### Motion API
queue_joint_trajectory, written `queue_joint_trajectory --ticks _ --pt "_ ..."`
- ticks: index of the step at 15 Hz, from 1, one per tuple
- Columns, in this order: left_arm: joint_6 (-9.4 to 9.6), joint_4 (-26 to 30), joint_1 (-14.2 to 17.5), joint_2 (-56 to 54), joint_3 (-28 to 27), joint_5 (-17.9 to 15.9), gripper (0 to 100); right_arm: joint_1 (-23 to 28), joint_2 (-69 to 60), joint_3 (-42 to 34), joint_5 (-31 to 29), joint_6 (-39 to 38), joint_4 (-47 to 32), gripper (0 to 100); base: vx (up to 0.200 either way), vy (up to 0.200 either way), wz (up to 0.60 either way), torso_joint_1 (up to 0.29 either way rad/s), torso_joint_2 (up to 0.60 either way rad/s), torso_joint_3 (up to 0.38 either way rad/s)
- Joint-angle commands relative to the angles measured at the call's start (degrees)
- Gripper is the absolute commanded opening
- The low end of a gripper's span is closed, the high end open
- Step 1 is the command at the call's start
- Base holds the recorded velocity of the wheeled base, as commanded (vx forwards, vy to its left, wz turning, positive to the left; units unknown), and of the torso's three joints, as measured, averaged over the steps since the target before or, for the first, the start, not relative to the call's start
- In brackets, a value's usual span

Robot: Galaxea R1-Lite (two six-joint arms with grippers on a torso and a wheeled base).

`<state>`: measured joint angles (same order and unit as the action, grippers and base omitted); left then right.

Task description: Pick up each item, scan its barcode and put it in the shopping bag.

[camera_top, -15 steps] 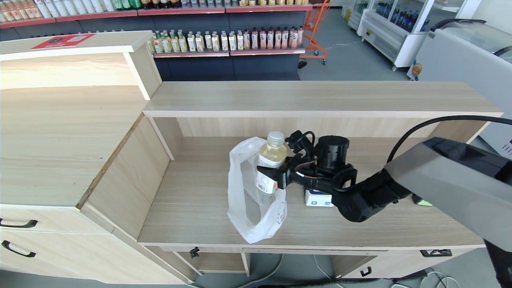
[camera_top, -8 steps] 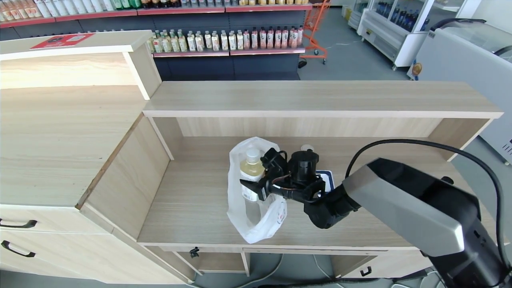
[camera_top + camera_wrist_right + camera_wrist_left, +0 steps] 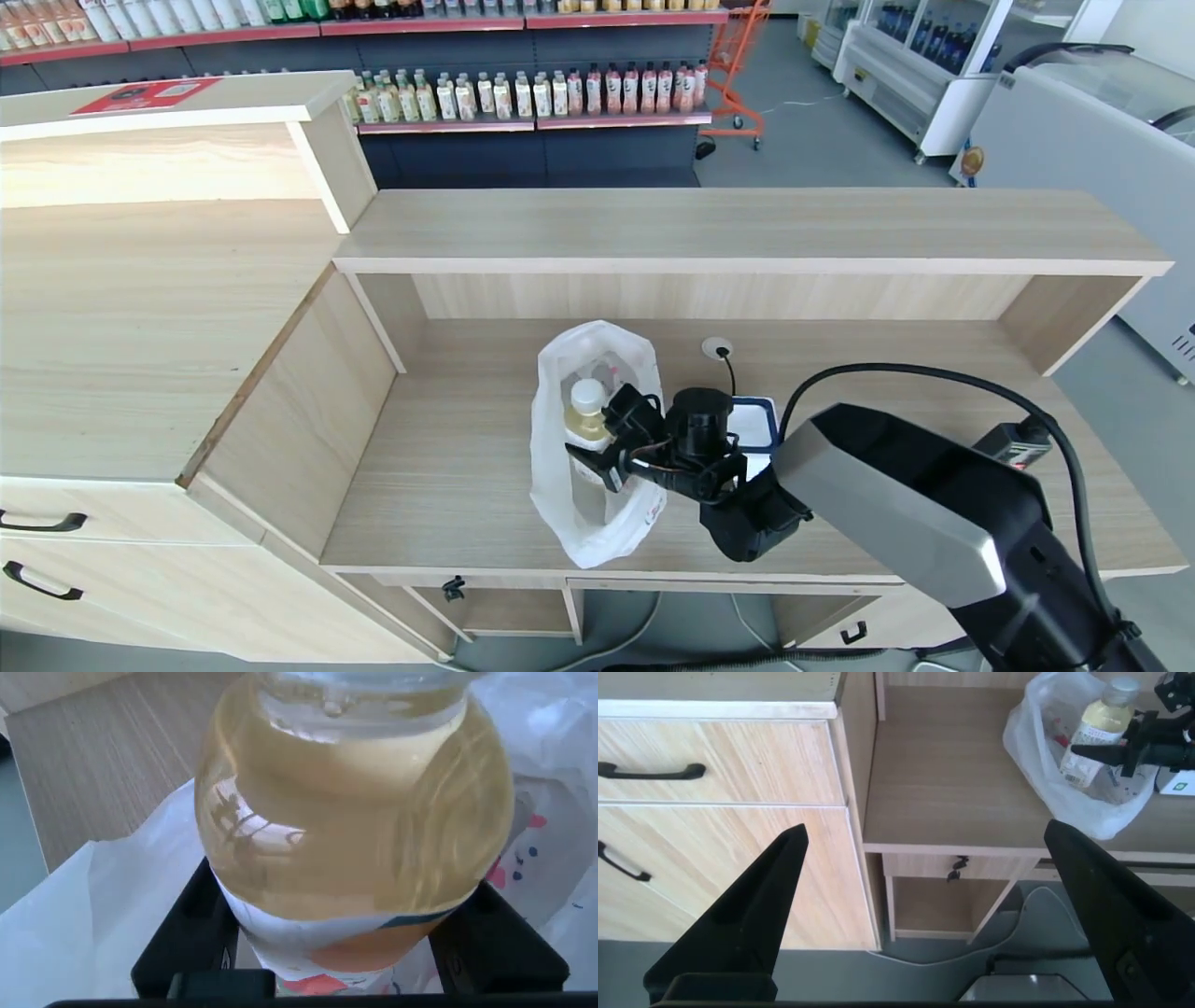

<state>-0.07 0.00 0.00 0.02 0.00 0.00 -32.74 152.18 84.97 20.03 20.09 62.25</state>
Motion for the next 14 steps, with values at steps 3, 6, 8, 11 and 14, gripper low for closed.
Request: queue_joint_trajectory --ticks 3,6,8,11,14 --pt "-0.01 0.00 0.00 -0.02 0.00 0.00 100 0.58 0.32 -3.93 0.10 -0.58 2.09 100 0.000 0.000 0.00 0.000 0.00 0.000" --pt "-0.01 0.00 0.00 0.06 0.00 0.00 100 1.54 -7.60 -10.26 0.19 -12.36 1.91 100 0.000 0.000 0.00 0.000 0.00 0.000" --pt "-0.01 0.00 -0.09 -0.02 0.00 0.00 100 2.60 -14.19 -13.51 0.27 -19.91 1.21 100 0.000 0.000 0.00 0.000 0.00 0.000" --pt "-0.01 0.00 -0.09 0.06 0.00 0.00 100 4.44 -23.85 -18.52 0.27 -24.92 -5.56 100 0.000 0.000 0.00 0.000 0.00 0.000" --pt "-0.01 0.00 0.00 0.06 0.00 0.00 100 6.90 -33.35 -23.88 0.27 -28.79 -10.30 100 0.000 0.000 0.00 0.000 0.00 0.000"
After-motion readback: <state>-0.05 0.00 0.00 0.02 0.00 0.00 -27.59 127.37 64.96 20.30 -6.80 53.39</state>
